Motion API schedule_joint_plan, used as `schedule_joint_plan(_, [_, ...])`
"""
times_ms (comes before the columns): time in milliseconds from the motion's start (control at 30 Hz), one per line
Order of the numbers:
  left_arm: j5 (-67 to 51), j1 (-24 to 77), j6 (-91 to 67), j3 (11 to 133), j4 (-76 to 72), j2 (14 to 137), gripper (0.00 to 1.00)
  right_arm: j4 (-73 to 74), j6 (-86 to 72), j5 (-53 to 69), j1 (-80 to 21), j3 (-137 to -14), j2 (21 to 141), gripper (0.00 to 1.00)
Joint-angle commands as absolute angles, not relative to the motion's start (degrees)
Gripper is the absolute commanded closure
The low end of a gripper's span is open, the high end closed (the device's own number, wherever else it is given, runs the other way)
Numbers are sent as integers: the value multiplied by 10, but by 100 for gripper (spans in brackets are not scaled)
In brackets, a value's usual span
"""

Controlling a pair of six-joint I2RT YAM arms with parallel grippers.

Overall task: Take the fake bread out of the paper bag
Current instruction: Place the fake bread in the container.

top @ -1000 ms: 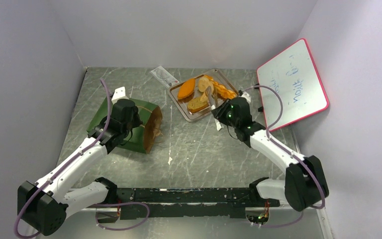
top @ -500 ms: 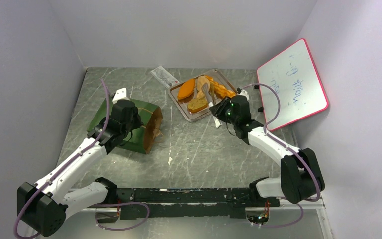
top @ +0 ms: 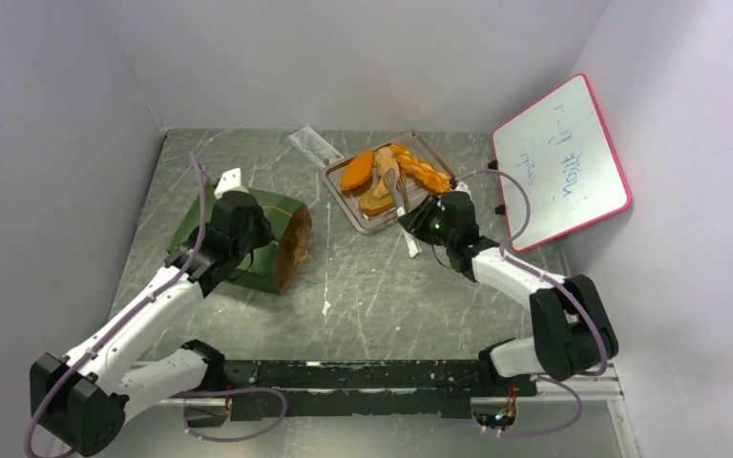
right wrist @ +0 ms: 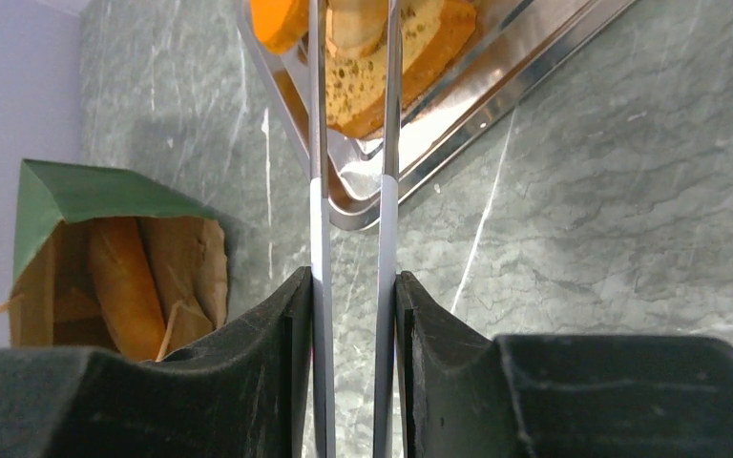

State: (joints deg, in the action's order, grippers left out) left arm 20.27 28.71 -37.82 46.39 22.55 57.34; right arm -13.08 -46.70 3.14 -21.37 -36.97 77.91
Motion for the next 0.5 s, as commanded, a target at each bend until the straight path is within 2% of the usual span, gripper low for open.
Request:
schedule_joint_plan(0, [195, 287, -377, 474, 229, 560, 93, -165, -473, 71, -211, -385, 802, 96])
schedule_joint_plan(267, [187, 287, -377, 471, 226, 558, 93, -149, -473, 71, -211, -373, 791, 77])
schedule_joint_plan(467, [185, 289, -379, 472, 227, 557, 93, -124, -470, 57, -211, -372, 766, 72])
